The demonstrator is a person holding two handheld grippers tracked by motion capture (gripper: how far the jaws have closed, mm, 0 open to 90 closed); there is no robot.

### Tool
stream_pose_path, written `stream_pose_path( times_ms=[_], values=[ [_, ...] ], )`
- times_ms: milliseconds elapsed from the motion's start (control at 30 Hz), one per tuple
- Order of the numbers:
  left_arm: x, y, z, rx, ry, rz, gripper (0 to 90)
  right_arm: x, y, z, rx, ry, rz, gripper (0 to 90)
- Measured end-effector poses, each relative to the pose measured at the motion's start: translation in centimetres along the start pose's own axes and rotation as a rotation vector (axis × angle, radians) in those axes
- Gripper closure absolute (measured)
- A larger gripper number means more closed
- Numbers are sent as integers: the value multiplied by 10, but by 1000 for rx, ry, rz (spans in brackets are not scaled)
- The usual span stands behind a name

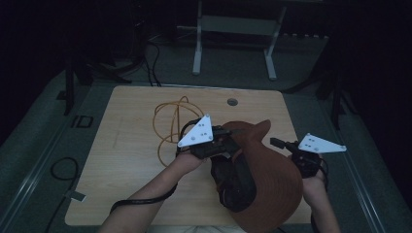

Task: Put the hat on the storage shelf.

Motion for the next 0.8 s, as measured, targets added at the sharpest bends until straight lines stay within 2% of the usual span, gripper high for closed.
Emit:
stream_pose_path(
  times_ms=[100,200,233,300,367,433,567,633,733,800],
  values=[
    [-4,1,2,-1,5,6,861,18,5,13,-30,97,-3,393],
    [-9,-1,4,14,-1,32,861,32,12,21,-62,141,-28,390],
    [-11,-2,4,22,-8,33,861,34,15,23,-70,140,-35,391],
    [-12,-3,5,28,4,45,860,36,21,24,-89,134,-41,392],
    [-12,-3,6,30,9,52,861,37,23,27,-84,129,-55,393],
    [-13,-3,6,29,11,50,860,39,26,29,-89,146,-48,406],
    [-17,-6,10,60,23,89,859,41,30,32,-81,142,-67,424],
    [-17,-6,11,54,18,67,858,42,31,32,-83,154,-74,463],
    [-18,-8,12,63,18,64,858,45,31,32,-72,166,-86,538],
    [-18,-9,12,69,16,71,858,47,30,32,-62,183,-101,635]
  ],
)
Point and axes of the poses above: each handheld gripper's, and its own axes: z roughly forward along the jaws, y roughly out of its top, x roughly to its left, the point moved 9 cm from there along z, roughly forward along the jaws, and after that the axes turned 3 degrees about -x, right-handed, at the moved point
